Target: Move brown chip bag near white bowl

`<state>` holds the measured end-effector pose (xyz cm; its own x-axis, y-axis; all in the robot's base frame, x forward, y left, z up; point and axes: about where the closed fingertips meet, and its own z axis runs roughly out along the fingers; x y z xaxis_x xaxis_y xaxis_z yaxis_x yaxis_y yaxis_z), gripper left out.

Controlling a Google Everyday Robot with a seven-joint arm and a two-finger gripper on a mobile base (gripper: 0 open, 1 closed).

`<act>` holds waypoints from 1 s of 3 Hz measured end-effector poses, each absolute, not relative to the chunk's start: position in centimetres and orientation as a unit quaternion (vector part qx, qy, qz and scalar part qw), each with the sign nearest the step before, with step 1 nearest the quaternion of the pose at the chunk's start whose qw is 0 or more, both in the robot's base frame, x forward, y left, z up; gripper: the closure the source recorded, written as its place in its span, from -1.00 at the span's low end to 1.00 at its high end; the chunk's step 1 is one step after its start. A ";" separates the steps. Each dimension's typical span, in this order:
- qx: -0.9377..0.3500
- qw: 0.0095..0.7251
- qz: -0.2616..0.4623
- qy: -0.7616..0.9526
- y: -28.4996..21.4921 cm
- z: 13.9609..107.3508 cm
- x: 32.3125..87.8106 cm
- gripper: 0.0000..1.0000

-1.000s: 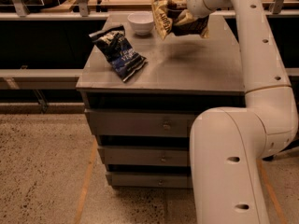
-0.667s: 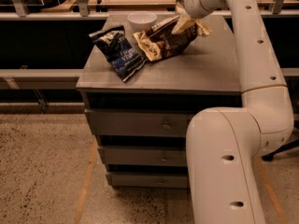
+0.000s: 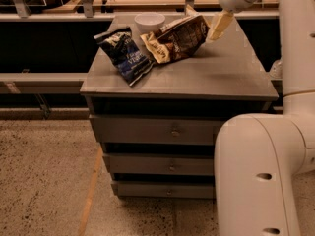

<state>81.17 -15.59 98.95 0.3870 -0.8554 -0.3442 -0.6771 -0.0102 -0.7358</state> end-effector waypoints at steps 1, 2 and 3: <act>-0.682 0.421 -0.094 0.591 -21.8 100.6 76.8 -1.00; -0.647 0.404 -0.096 0.639 -27.2 101.8 73.4 -1.00; -0.641 0.404 -0.095 0.645 -27.5 101.6 73.4 -1.00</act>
Offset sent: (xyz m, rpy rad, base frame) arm -0.0939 -0.2145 0.0820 0.0370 0.1986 -0.3538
